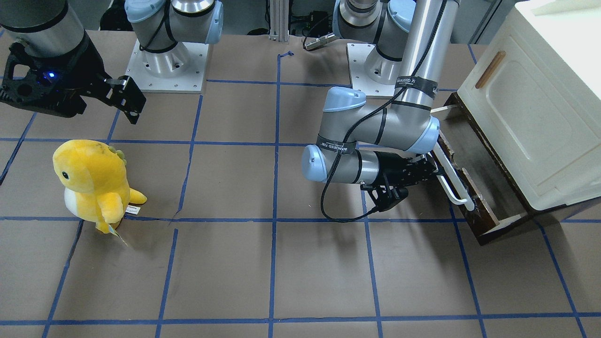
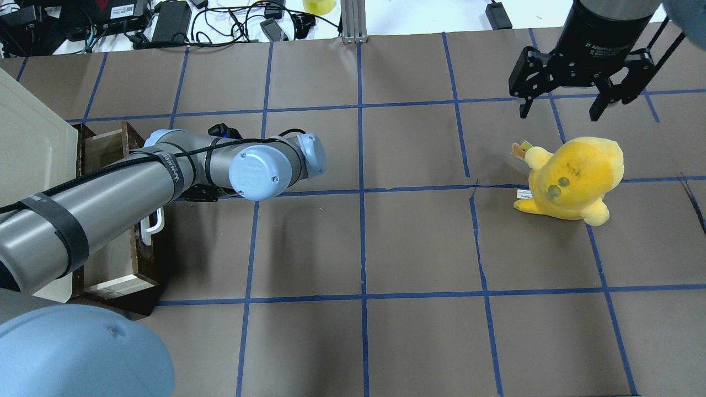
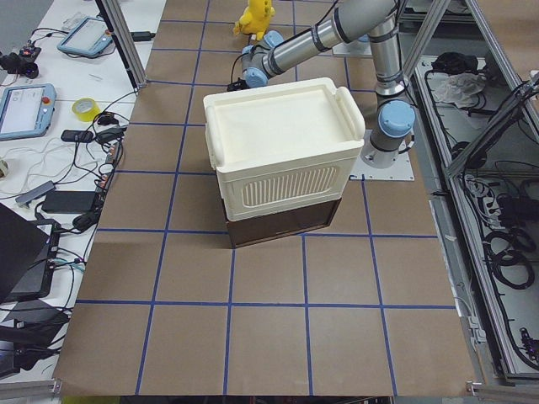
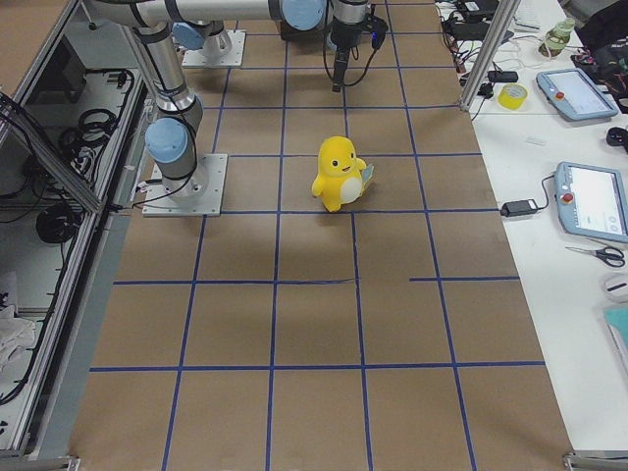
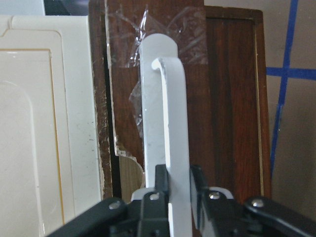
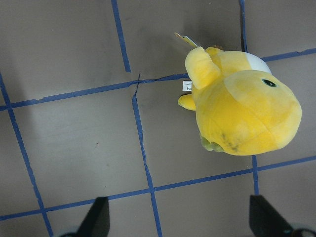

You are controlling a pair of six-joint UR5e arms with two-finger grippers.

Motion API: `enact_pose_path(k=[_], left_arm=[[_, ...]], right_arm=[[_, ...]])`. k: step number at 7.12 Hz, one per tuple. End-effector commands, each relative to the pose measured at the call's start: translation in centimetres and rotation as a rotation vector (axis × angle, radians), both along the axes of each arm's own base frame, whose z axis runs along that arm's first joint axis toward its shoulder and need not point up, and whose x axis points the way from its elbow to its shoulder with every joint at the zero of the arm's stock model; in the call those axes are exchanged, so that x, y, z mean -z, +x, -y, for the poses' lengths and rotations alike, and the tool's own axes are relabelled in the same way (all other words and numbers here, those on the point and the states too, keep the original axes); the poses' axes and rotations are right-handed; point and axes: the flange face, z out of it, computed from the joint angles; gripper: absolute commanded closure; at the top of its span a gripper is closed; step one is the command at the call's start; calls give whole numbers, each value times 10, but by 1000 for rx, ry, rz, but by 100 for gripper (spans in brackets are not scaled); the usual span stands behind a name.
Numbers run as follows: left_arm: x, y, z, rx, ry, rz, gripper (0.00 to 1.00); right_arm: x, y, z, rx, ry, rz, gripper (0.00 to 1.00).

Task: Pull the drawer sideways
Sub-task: 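Keep sliding the drawer farther out, away from the cabinet, with the left gripper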

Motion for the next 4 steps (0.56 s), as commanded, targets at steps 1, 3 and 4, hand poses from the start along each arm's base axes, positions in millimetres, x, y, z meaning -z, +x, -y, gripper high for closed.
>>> enact_pose_path(k=[1, 3, 4], left_arm=[[-2, -4, 1, 1, -7, -7, 100], [-3, -12, 5, 7, -15, -14, 100], [-1, -13, 4, 6, -10, -15, 100]], right_arm=[[0, 0, 0, 0, 0, 0, 0], [0, 0, 0, 0, 0, 0, 0], [0, 0, 0, 0, 0, 0, 0]])
